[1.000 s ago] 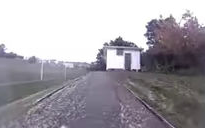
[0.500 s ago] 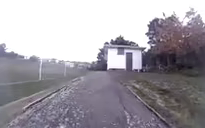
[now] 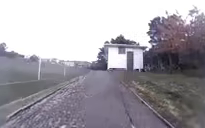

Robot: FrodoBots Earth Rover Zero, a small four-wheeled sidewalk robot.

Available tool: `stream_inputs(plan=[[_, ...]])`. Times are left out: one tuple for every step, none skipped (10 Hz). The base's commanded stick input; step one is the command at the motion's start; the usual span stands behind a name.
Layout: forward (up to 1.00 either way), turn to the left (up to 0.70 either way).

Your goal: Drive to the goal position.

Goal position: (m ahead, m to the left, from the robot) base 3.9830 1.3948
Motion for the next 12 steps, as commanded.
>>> stream_inputs(plan=[[0.70, 0.00], [0.70, 0.00], [0.70, 0.00], [0.70, -0.02], [0.70, -0.05], [0.70, -0.09], [0.70, -0.05], [0.70, -0.11], [0.70, -0.11], [0.70, -0.11], [0.70, -0.11], [0.70, -0.11]])
